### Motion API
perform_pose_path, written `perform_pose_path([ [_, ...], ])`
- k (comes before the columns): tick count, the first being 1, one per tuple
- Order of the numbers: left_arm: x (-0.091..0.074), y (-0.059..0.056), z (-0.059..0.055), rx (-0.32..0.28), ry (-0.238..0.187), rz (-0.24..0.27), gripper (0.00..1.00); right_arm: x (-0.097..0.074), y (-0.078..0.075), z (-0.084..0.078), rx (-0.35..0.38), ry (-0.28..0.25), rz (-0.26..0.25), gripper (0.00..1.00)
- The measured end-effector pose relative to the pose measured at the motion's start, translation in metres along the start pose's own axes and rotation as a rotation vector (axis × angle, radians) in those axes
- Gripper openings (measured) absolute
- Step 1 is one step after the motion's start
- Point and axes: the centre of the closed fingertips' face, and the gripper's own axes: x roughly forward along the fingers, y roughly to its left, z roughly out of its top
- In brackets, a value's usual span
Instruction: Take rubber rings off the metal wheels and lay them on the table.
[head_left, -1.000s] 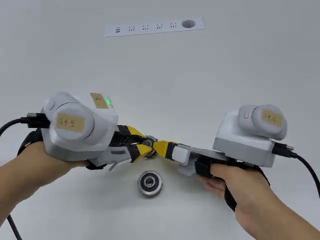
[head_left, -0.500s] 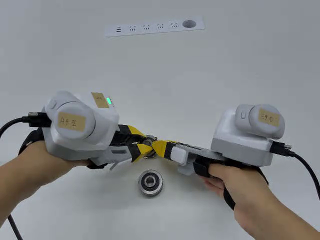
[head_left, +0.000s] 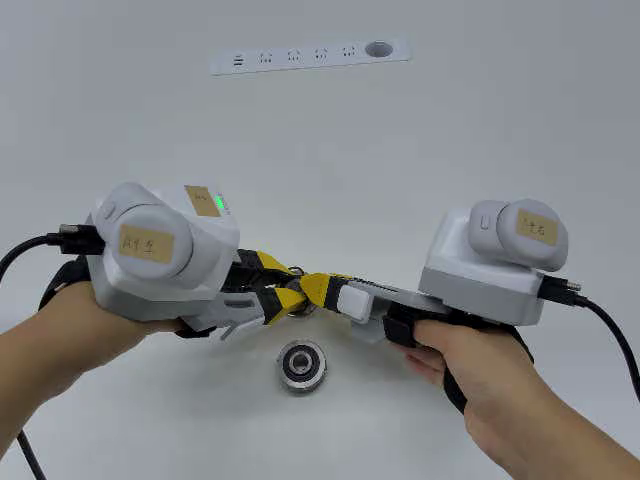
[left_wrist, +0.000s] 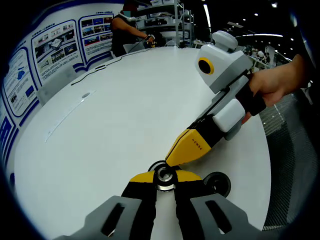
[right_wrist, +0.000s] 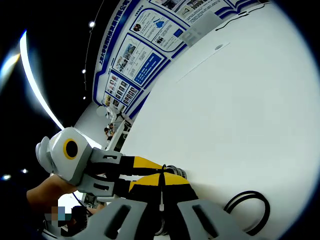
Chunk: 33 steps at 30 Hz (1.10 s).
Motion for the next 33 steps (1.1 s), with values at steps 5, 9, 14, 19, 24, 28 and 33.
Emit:
perform_pose_path([
  [5,0.000,0.000,0.000,0.007,0.006,0.003,0.13,-0.003,0.000,-0.001,0.038,0.003,-0.004,0.01],
  [9,0.000,-0.001,0.000,-0.001,0.006,0.000,0.13,-0.003,-0.004,-0.003,0.057,0.008,-0.020,0.02],
  [14,0.000,-0.002,0.000,0.020,0.036,0.010,0.14,-0.003,-0.004,-0.003,0.069,0.007,-0.021,0.02],
  [19,-0.006,-0.002,0.001,0.041,0.045,0.020,0.17,-0.002,-0.001,-0.002,0.077,0.005,-0.014,0.02],
  [24,-0.018,0.000,0.002,0.020,0.031,0.044,0.21,0.000,0.006,-0.003,0.089,0.006,0.006,0.02],
  [28,-0.026,0.003,-0.001,0.009,0.024,0.067,0.26,0.000,0.015,-0.002,0.092,0.003,0.030,0.02],
  [33,-0.035,0.005,0.003,-0.026,-0.010,0.097,0.27,-0.007,0.019,0.003,0.094,-0.014,0.041,0.02],
])
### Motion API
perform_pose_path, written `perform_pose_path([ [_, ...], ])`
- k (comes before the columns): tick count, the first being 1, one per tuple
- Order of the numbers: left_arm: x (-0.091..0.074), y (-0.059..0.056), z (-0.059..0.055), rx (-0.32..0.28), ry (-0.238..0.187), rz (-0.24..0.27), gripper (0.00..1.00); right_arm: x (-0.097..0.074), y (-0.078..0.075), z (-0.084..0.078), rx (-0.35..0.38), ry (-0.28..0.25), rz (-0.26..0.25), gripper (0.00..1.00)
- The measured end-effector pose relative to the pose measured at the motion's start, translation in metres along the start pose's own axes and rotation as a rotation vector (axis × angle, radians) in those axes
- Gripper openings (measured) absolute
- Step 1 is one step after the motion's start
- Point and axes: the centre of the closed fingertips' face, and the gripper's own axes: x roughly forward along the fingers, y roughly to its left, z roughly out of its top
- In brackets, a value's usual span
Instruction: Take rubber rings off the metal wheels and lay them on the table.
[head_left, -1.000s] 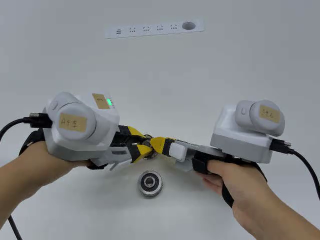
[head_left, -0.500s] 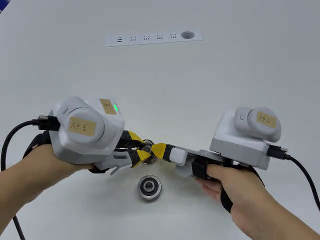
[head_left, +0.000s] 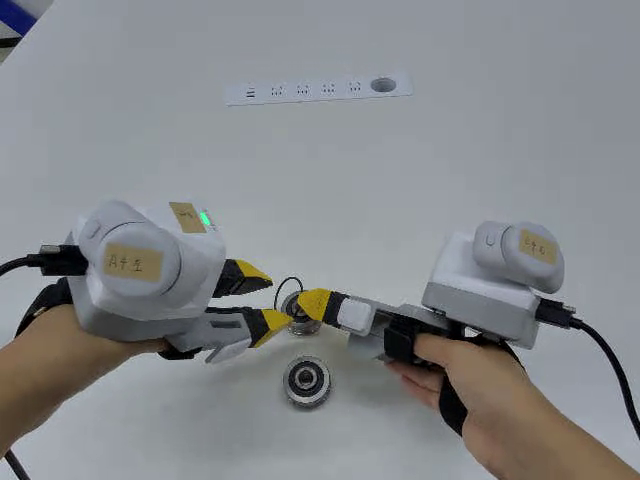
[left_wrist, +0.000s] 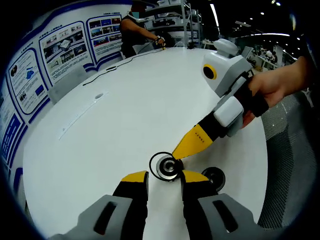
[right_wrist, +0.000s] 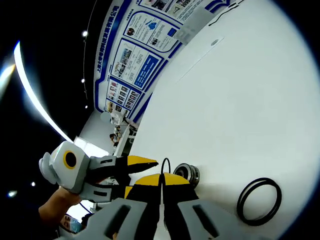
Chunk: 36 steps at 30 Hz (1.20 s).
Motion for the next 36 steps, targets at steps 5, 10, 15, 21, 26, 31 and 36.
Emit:
perform_pose_path([
  [5,-0.004,-0.005,0.009,-0.096,-0.077,-0.017,0.37,-0.015,-0.005,0.012,-0.001,-0.030,-0.002,0.02],
  [10,-0.011,-0.008,0.013,-0.079,-0.115,-0.012,0.47,-0.037,-0.023,0.021,0.043,-0.080,-0.039,0.02],
  [15,-0.016,-0.010,0.020,-0.088,-0.162,-0.003,0.51,-0.057,-0.038,0.026,0.080,-0.116,-0.068,0.02],
  [21,-0.024,-0.014,0.031,-0.102,-0.237,-0.009,0.57,-0.075,-0.053,0.022,0.125,-0.140,-0.102,0.02],
  [26,-0.028,-0.014,0.033,-0.107,-0.262,0.001,0.61,-0.084,-0.058,0.014,0.147,-0.135,-0.117,0.02],
  [31,-0.029,-0.017,0.028,-0.112,-0.251,0.006,0.61,-0.093,-0.062,0.006,0.174,-0.141,-0.131,0.02],
  [36,-0.031,-0.020,0.028,-0.126,-0.263,0.007,0.61,-0.100,-0.068,0.001,0.196,-0.143,-0.155,0.02],
])
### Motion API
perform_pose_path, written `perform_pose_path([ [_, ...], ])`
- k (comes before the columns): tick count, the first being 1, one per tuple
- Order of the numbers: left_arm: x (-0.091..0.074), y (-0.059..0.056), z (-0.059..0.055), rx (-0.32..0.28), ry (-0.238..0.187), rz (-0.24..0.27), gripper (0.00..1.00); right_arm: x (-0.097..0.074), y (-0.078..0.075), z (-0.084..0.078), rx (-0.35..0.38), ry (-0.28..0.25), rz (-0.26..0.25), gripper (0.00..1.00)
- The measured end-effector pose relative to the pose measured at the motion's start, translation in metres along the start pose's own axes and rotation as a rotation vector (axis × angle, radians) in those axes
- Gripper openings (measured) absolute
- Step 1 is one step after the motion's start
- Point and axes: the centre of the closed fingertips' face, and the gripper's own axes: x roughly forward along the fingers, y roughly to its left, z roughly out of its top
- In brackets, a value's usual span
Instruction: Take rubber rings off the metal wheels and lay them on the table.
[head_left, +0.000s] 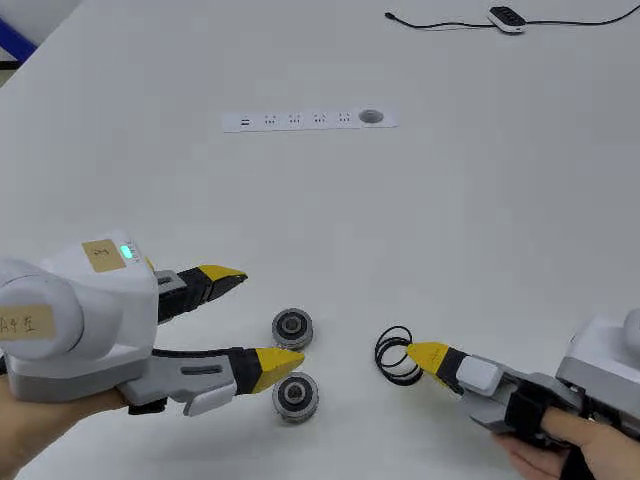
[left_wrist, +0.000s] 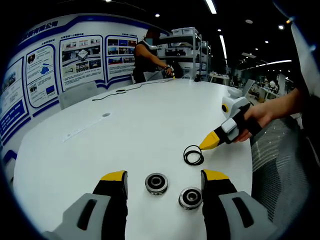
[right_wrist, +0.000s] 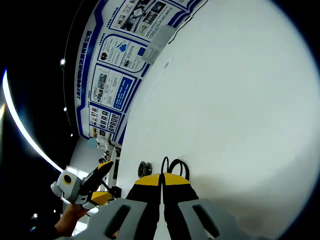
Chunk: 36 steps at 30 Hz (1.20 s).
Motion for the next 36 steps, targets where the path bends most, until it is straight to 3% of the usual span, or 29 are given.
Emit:
perform_pose_path([
  [12,-0.002,-0.003,0.001,-0.007,-0.007,0.004,0.61,-0.003,-0.012,-0.004,0.037,-0.007,-0.042,0.02],
  [25,-0.007,-0.005,-0.002,-0.013,-0.004,0.008,0.61,0.000,-0.012,-0.008,0.018,0.012,-0.068,0.06],
  [36,-0.008,-0.008,0.001,-0.010,-0.014,0.010,0.62,-0.010,-0.010,0.002,-0.009,-0.022,-0.084,0.10],
])
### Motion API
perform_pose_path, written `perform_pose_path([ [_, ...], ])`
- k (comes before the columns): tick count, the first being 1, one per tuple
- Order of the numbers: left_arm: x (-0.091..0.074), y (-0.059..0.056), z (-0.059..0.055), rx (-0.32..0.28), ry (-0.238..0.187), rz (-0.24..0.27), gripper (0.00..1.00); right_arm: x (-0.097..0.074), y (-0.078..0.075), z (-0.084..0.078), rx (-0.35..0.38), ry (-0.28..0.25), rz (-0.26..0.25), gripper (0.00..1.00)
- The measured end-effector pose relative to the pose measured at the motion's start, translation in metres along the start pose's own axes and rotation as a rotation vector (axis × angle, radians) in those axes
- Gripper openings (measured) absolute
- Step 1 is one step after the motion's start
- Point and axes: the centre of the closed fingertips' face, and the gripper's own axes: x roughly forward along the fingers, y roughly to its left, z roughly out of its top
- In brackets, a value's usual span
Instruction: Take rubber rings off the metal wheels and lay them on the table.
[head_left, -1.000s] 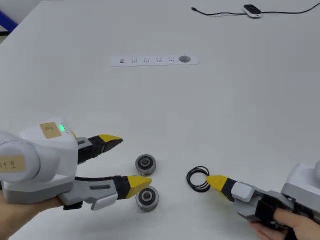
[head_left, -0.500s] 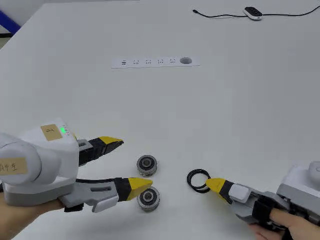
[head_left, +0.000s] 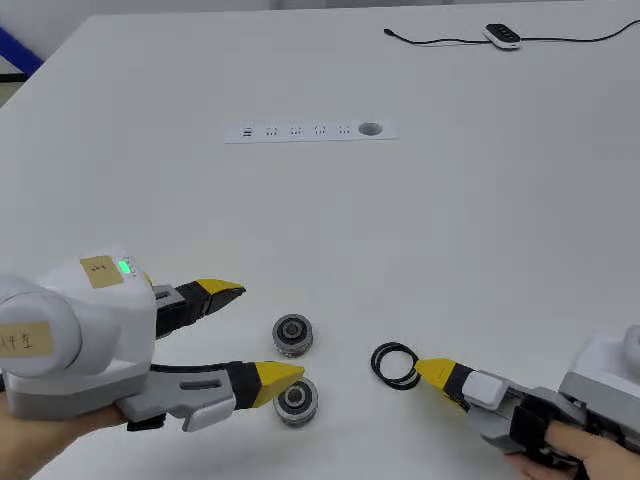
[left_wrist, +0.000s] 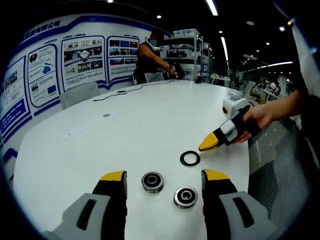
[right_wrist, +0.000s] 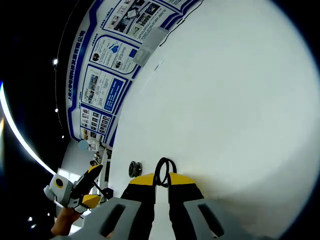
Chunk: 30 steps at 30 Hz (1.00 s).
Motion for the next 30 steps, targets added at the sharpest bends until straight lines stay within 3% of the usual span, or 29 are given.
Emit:
perform_pose_path([
  [4,-0.002,-0.001,0.000,0.000,-0.005,0.004,0.63,-0.003,0.004,0.006,-0.043,-0.020,0.016,0.11],
  [9,-0.015,0.010,0.002,-0.049,-0.047,0.056,0.64,-0.011,0.006,0.013,-0.238,-0.023,0.011,0.13],
  [13,-0.027,0.017,0.001,-0.077,-0.067,0.097,0.64,-0.015,0.006,0.016,-0.293,-0.022,0.010,0.15],
  [17,-0.041,0.021,-0.004,-0.108,-0.084,0.137,0.64,-0.023,0.012,0.029,-0.438,-0.071,0.024,0.15],
  [22,-0.057,0.022,-0.008,-0.144,-0.110,0.182,0.65,-0.036,0.011,0.040,-0.604,-0.078,0.007,0.19],
  [30,-0.083,0.028,-0.014,-0.201,-0.155,0.272,0.68,-0.057,0.016,0.041,-0.693,-0.082,0.012,0.30],
])
